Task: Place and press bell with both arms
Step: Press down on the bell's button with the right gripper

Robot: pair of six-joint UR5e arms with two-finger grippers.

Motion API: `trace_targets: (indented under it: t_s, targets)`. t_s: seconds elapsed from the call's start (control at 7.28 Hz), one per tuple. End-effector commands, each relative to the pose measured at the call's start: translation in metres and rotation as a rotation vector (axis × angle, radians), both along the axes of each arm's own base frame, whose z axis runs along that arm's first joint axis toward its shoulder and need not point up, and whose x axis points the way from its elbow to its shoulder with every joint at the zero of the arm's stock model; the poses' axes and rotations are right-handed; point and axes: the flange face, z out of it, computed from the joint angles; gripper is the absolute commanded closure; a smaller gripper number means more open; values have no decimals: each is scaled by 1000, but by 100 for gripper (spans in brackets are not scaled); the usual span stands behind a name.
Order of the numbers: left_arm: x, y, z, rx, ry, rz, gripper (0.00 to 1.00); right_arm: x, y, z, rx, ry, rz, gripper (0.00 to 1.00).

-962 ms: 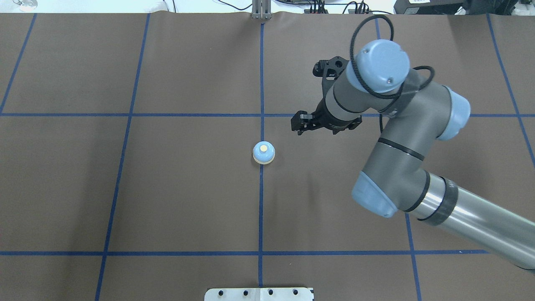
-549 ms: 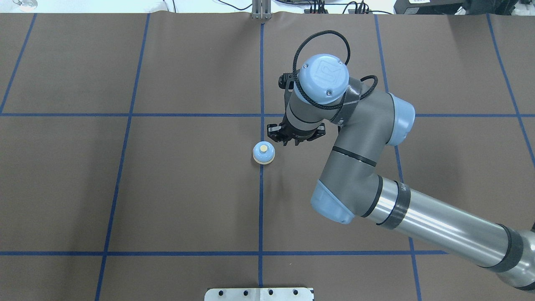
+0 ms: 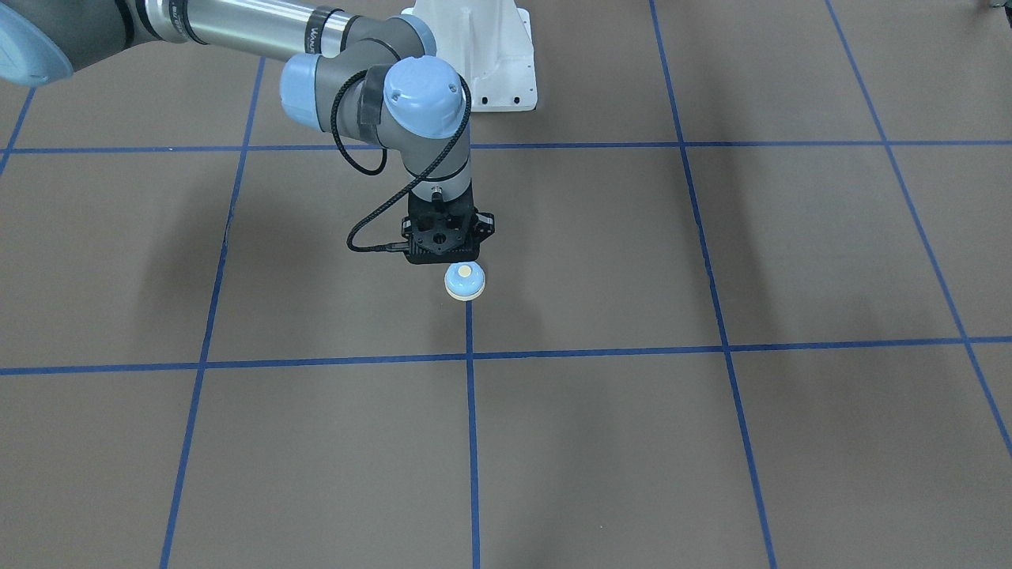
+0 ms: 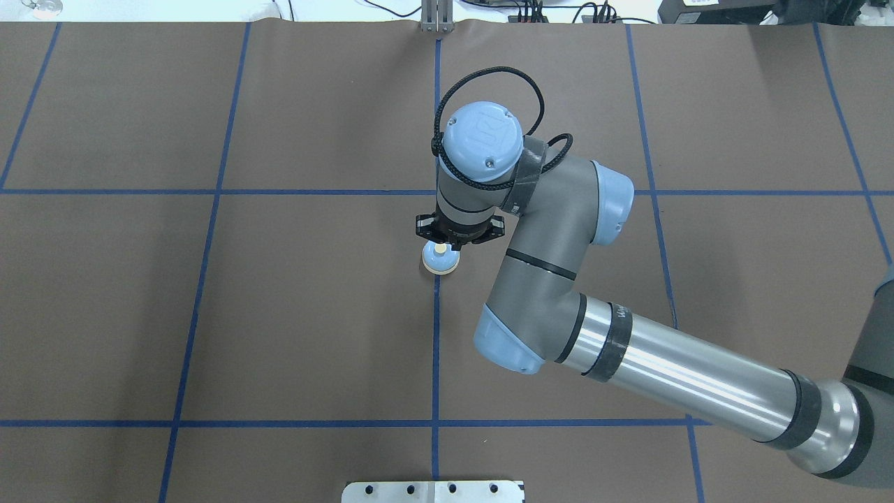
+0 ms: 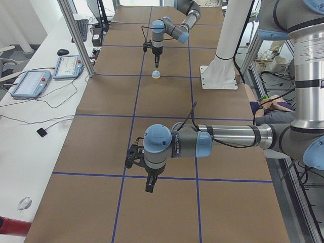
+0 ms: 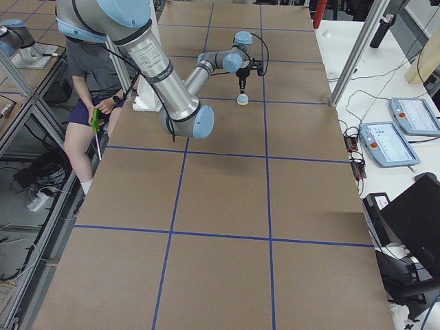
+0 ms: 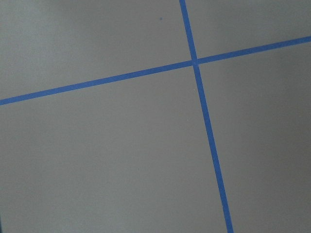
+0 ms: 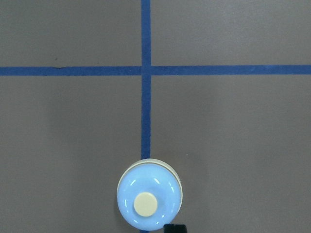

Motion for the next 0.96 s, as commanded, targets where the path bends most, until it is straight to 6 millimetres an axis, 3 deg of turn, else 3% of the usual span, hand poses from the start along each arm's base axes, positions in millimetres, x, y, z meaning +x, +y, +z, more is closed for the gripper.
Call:
trace_targets:
  t_s: [0.0, 0.82]
  targets:
    - [0, 0, 0, -1, 0, -1, 0, -17, -4, 6, 26, -5, 11, 100]
    - [0, -2, -2, 4, -1, 1, 0, -28, 1, 16, 20, 10, -1, 100]
